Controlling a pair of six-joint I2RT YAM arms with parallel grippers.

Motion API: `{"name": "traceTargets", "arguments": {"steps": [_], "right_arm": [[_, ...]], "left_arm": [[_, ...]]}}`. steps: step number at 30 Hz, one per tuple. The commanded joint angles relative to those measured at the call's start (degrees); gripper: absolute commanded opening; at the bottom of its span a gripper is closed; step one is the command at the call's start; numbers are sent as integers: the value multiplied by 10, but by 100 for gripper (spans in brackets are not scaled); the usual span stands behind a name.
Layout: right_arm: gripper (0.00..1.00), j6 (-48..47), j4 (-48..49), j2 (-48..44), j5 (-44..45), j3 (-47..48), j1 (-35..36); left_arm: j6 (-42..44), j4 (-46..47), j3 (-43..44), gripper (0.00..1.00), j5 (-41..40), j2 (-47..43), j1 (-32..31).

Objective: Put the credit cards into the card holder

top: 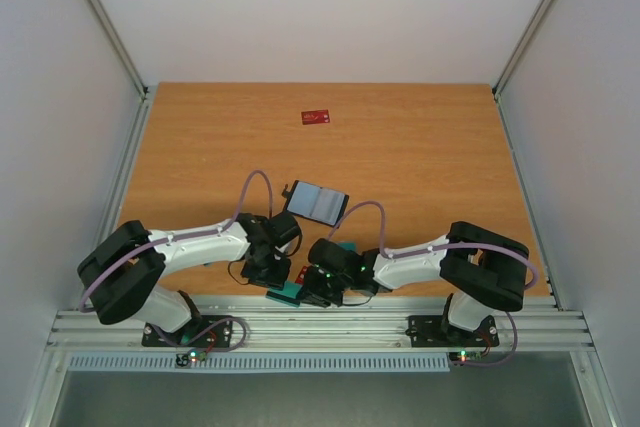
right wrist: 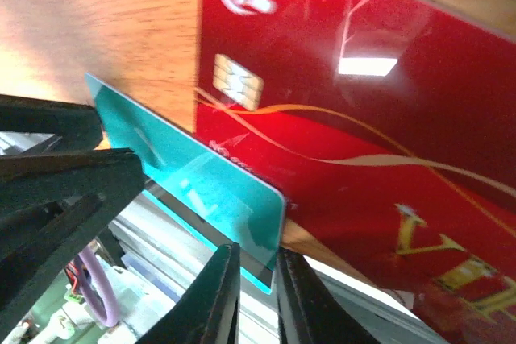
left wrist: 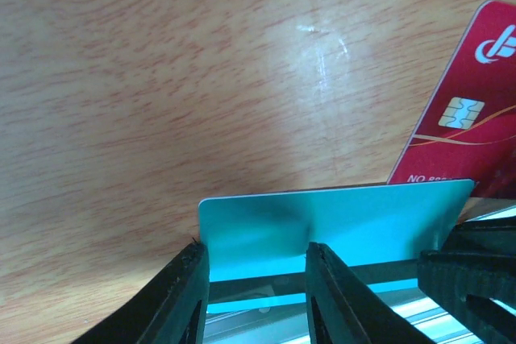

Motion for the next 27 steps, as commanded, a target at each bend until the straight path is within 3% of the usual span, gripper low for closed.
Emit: {"name": "traceTargets", "arguments": {"steps": [1,6,15,27], "right_arm": [[11,-2,37,-1,18,-4,3],[2,-8,43,5,7,3,3],[1,-26,19,-21,2,11,-2],[1,-26,-10,-48,21,-21,0]], "left_arm": [[-2,42,-24,34,17,6,0],[-12,38,-22,34,21,-14,0],[-23,-19,19,35,-7,-72,2],[-34,-56,6,31,-77,-84,7]]}}
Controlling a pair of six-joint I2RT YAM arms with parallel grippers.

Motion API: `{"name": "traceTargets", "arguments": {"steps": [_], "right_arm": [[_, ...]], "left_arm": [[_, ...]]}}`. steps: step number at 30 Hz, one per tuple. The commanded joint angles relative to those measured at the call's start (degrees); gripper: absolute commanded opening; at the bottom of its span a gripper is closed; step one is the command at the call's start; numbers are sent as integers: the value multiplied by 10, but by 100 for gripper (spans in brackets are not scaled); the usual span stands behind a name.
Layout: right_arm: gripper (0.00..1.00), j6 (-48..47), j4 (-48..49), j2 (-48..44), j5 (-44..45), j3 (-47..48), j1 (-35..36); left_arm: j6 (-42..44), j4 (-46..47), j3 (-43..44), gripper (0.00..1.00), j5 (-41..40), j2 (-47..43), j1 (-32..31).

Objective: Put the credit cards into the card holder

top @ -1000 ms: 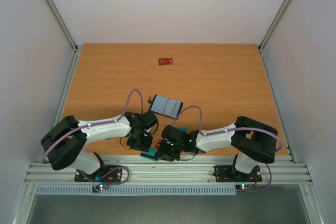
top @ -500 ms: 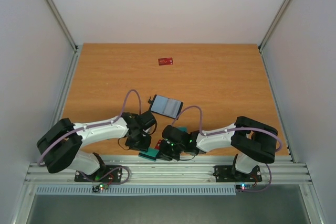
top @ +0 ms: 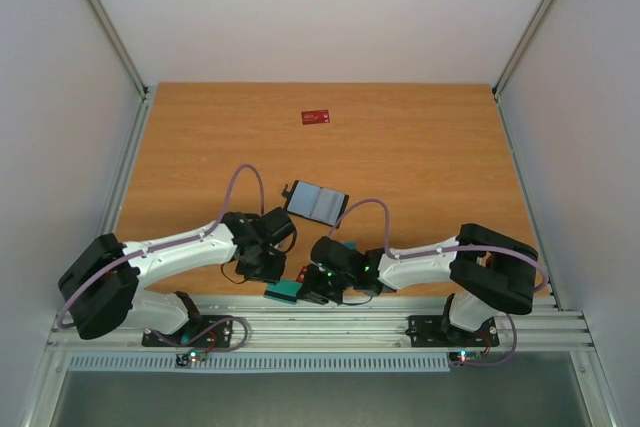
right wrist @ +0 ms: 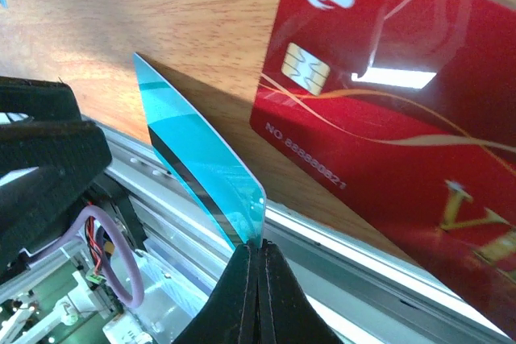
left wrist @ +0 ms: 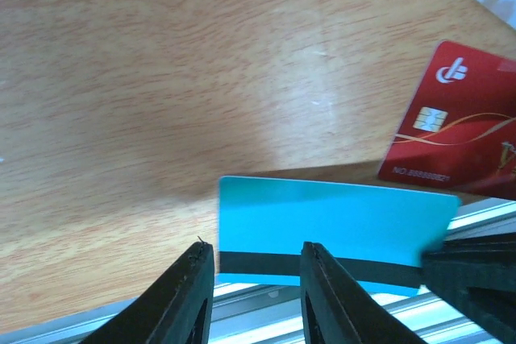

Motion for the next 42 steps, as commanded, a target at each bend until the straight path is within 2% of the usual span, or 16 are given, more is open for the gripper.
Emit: {"name": "traceTargets", "arguments": {"steps": [1,9,19,25,32,42], "right_arm": [[1,-14,-25,-32,26,-19,1],[1,-23,-35,-65,34,-21,1],[1,-58,-137,-111,49,35,-3],[1,-58,-149,-142,57,44,-19],[1,-80,-208,-185,66,79,-45],[1,-90,-271,-287,61,158,-137]], "left_arm": [[-10,-22,-4,31,-36,-16,4],[-11,-48,20,36,-42,-80,4],[-26,-112,88,47,-80,-177,4],[-74,-120,105,51,-77,-227,4],[-130,-118,135,53,-72,-256,4],[-224,-54,213,57,-55,-272,8]]}}
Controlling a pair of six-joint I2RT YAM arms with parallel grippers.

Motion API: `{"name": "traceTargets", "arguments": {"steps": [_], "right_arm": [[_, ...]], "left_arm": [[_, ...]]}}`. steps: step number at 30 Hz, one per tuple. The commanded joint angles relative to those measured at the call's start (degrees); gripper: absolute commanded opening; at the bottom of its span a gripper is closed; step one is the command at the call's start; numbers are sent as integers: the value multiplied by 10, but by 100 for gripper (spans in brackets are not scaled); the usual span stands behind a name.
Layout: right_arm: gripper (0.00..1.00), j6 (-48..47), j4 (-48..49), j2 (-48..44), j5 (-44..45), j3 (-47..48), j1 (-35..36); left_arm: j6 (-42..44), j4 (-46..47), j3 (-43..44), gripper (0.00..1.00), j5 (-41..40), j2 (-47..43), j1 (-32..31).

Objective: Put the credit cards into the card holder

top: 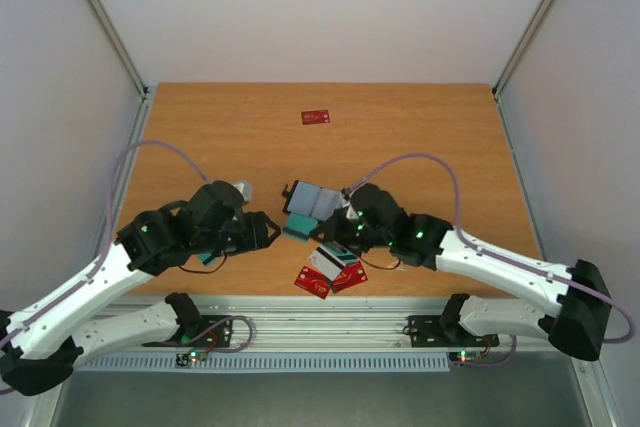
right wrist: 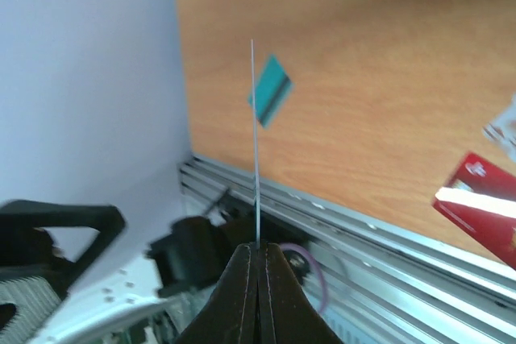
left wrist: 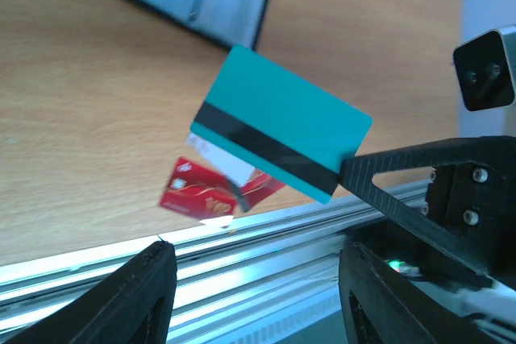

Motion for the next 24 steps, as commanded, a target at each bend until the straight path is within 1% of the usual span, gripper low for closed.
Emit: {"name": "traceTargets", "arguments": {"steps": [1,7,10,16,21,24], "right_arm": [[1,-11,-31,-42,4,48,-38],[1,12,-38,-67,1,103,-73],[1,44,-11,-74,6,113,-77],[1,81,29,-80,15,132,-77],[1,91,45,-86,23,146,-77],[1,90,44,-88,30,158,-77]], "left_arm": [[-52,66,49,57,7,-7,7],[-97,149,76,60,31,3,28],[-107,190,89,60,52,18,39],[-152,301,73,60,78,30,58],[-175,325,78,58,89,48,63],[-196,331,74,58,83,45,63]]}}
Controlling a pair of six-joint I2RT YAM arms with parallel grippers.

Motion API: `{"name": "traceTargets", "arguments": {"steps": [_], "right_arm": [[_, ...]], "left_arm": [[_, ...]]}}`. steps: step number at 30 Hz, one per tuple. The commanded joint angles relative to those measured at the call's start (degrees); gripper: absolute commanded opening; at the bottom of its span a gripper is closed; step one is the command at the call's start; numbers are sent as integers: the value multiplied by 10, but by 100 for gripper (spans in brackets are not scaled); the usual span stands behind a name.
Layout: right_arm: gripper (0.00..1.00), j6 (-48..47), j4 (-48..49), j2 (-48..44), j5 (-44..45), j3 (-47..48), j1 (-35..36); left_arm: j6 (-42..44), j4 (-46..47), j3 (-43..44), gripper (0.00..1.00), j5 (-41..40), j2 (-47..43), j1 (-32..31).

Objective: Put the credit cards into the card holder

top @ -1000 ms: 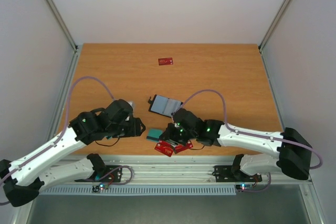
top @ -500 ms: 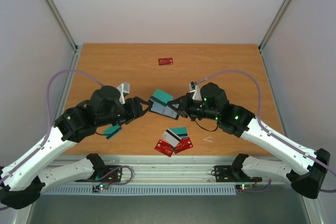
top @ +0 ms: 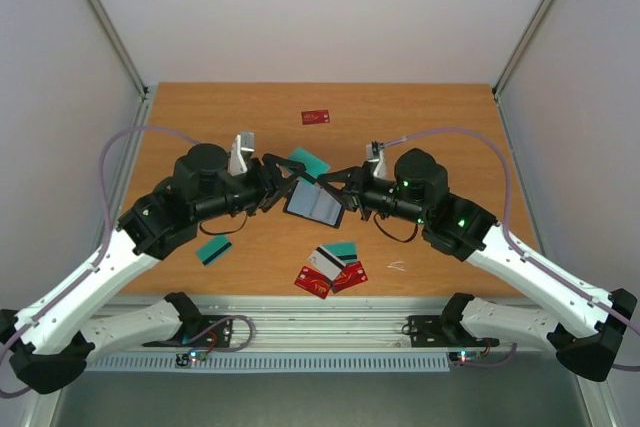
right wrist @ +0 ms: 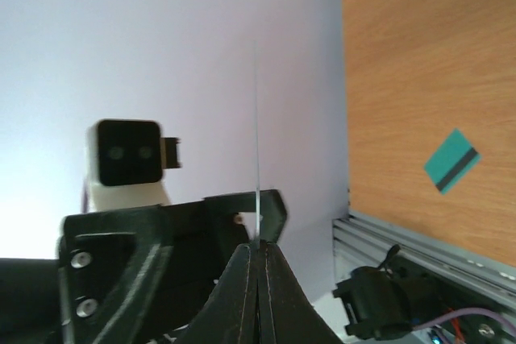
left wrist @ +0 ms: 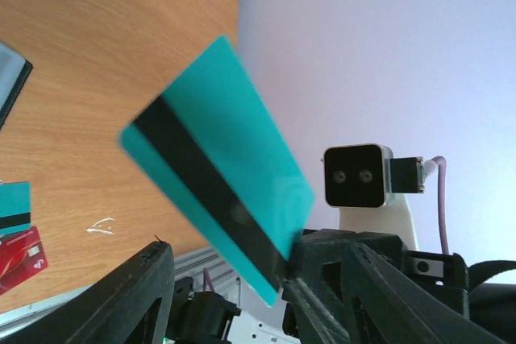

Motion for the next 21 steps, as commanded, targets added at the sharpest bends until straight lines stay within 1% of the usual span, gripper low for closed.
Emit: {"name": "traceTargets", "arguments": {"steps": [1,3,5,7,10,13,16,18,19,20,21], "right_arm": [[1,10,18,-14,21,34,-3],[1,10,17,-12,19,41,-3],[1,15,27,-9,14,42,-3],[1,21,37,-7,11,43,-3],[1,22,39,-5,5,49,-3],[1,24,40,-6,4,49,-3],[1,24,43,-6,2,49,-3],[1,19,42,-4,-4,50,-3],[4,16,38,-3,-8,51,-3],[15,9,29,-2,-11,54,-3],[29,3,18,-2,-15,56,-3]], "left_arm": [[-40,57,0,58,3,-5,3],[-48,66,-5,58,-2,-9,3],[-57,100,-20,56,-3,-12,3],[-71,137,-31,52,-3,-10,3],[-69,145,-24,45,-6,1,3],[-65,156,-19,32,-17,3,3],[-65,158,-19,15,-29,3,3],[-66,159,-22,6,-35,1,3],[-66,162,-24,3,-38,1,3],[-67,165,-27,1,-40,0,3],[-68,168,-28,0,-41,1,3]]}}
